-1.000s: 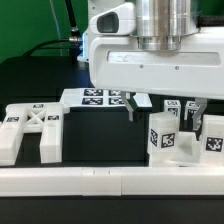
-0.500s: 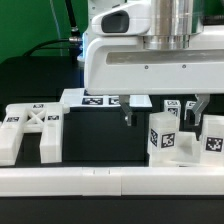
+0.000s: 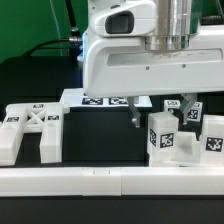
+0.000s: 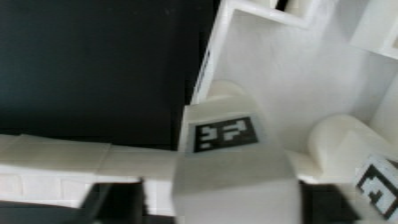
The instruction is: Assemble chair
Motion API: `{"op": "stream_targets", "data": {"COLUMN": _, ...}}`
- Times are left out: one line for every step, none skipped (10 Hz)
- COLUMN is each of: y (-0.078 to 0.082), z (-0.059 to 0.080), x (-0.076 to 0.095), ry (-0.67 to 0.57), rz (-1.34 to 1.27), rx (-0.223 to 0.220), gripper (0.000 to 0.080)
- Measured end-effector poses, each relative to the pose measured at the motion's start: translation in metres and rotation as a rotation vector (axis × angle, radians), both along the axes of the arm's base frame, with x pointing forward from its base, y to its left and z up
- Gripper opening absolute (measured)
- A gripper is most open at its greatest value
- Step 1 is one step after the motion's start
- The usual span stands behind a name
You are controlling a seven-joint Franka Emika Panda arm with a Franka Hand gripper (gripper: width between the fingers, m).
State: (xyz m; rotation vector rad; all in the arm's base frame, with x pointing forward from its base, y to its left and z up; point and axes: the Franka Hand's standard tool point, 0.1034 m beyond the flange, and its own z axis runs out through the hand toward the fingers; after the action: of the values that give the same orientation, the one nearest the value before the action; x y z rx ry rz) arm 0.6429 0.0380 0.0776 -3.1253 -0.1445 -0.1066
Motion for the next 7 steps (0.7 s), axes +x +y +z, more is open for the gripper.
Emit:
{"op": "stream_targets", "data": {"y": 0.0, "z": 0.0, "x": 0.0, "ry": 0.0, "rz": -0.004, "rx": 0.0, "gripper": 0.029}}
{"op": "stream_targets", "data": {"y": 0.0, "z": 0.0, "x": 0.0001, "ry": 0.0, "rz": -0.031, "rx": 0.002, "gripper": 0.029}}
{"op": "stream_targets", "data": {"y": 0.0, "z": 0.0, "x": 0.0001, "ry": 0.0, "rz": -0.03, "rx": 0.002, "gripper": 0.029}}
{"op": "stream_targets", "data": {"y": 0.0, "z": 0.0, "x": 0.0001, "ry": 0.0, "rz": -0.037, "rx": 0.003, "gripper": 0.029}}
{"op": "stream_targets", "data": {"y": 0.0002, "z": 0.0001, "x": 0.0001, "ry": 0.001, "rz": -0.121, "rx": 0.009, "gripper": 0.029}}
{"op": "stream_targets", "data": {"y": 0.0005, "z": 0.0001, "x": 0.0001, "ry": 0.002, "rz": -0.227, "rx": 0.019, "gripper": 0.029}}
{"op": "stream_targets", "data": {"y": 0.0012, "z": 0.0001, "x": 0.0002, "ry": 0.003, "rz": -0.366, "rx": 0.037, "gripper": 0.029}}
